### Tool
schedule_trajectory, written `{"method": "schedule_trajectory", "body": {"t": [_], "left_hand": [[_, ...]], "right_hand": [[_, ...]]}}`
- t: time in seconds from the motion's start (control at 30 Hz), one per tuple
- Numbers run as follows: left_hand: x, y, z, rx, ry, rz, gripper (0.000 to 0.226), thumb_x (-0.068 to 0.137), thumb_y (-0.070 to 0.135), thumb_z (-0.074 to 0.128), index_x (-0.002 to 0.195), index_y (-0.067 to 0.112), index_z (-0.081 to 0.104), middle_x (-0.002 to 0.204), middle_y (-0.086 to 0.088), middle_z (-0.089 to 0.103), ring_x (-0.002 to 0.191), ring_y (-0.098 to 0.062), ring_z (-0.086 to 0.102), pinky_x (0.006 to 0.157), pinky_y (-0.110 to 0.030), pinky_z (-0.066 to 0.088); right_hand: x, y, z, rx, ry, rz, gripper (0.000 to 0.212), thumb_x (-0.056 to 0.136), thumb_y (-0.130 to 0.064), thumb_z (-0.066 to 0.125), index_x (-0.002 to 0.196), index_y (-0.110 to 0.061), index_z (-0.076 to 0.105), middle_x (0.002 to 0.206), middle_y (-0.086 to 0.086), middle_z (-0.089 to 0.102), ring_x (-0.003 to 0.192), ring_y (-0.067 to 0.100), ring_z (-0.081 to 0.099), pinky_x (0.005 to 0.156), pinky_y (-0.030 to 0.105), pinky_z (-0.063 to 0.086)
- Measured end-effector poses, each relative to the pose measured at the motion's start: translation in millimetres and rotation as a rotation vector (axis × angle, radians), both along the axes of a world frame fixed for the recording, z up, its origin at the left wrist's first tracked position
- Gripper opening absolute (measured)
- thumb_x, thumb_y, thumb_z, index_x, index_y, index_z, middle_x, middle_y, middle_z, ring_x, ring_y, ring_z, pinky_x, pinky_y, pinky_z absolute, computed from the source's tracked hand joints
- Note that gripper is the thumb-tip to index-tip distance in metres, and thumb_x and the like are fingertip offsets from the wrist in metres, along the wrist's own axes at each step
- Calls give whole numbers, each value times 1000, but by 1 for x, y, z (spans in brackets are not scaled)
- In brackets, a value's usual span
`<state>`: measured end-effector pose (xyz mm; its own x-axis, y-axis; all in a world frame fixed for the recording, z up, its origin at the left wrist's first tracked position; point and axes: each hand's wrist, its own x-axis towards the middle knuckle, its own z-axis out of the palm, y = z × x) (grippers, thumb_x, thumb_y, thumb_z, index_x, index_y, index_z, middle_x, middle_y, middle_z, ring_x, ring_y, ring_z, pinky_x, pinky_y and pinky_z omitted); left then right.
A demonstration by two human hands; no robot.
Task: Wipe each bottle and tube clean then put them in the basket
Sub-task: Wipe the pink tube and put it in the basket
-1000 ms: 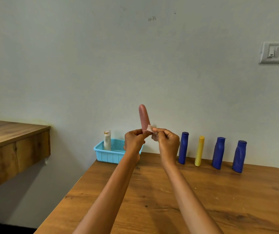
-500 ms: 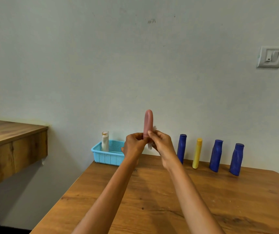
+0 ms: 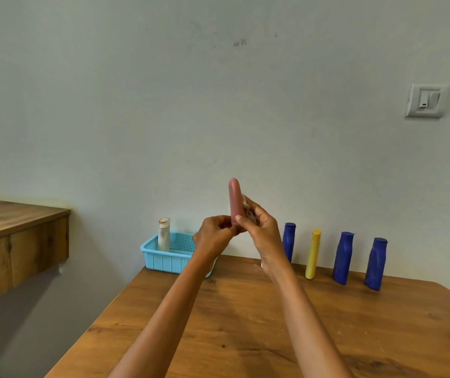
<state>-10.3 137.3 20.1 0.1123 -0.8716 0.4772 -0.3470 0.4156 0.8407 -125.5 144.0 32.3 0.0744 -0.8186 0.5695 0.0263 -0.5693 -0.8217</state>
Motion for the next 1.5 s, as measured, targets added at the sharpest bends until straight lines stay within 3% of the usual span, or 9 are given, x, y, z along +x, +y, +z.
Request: {"method": "schedule_trajectory", "body": {"t": [0.1,0.2,0.4,0.6,0.73,0.93,1.03,1.2,1.5], "left_hand": [[1,1,3,36,-113,-61,50,54,76,54,83,37,69,88,13,72,97,-12,63,100,-51,40],[1,3,4,54,-144,-86,52,56,73,53,86,34,70,90,9,72,97,-14,63,99,-50,42],[1,4,7,-23,-122,28,19,79,56,55,76,40,63,81,14,68,90,-14,63,97,-52,43],[1,4,6,-65,-18,54,10,87,33,59,82,29,67,79,5,70,85,-19,65,86,-50,51],[0,4,7,-69,-50,55,10,86,33,60,80,29,66,79,4,71,83,-16,66,87,-49,52],[-5,2,6,-4,-216,22,38,70,44,49,78,13,70,73,-8,70,79,-22,64,97,-51,43],[-7,3,4,43,-380,36,32,79,45,59,82,15,71,73,2,69,81,-16,62,107,-52,32],[-11,3,-8,41,-675,165,26,86,34,55,92,14,70,90,-1,72,94,-16,64,117,-48,1],[-17,9,-6,-43,-603,332,28,89,34,54,105,13,65,100,-3,70,99,-20,62,115,-42,9]], "right_hand": [[-15,-4,-1,80,9,117,37,88,-17,61,120,-34,52,119,-7,62,119,17,54,104,36,43],[-22,-4,-3,95,23,153,36,88,-18,62,118,-35,51,113,-12,64,118,16,55,101,30,44],[-7,-4,-3,-63,9,-58,52,84,-16,66,134,-15,50,126,-2,60,119,15,55,98,29,48],[17,4,-8,-410,63,-385,40,83,-9,68,122,-11,61,117,4,66,106,5,57,82,0,42],[16,-1,-13,-554,202,-449,45,85,-10,65,129,-15,55,127,6,61,117,12,54,90,8,42],[-2,-3,-6,-452,215,-314,54,88,-11,62,135,-28,43,135,-8,49,119,4,45,87,4,42],[-13,-4,-5,-371,220,-251,57,89,-7,59,135,-32,35,131,-20,41,120,2,42,89,6,42],[-21,-13,-6,-143,208,-221,57,93,-25,55,144,-19,33,148,-2,38,133,12,38,102,24,40],[-21,-10,2,-66,36,-426,42,87,-14,65,128,-8,56,125,6,61,112,18,58,74,5,42]]}}
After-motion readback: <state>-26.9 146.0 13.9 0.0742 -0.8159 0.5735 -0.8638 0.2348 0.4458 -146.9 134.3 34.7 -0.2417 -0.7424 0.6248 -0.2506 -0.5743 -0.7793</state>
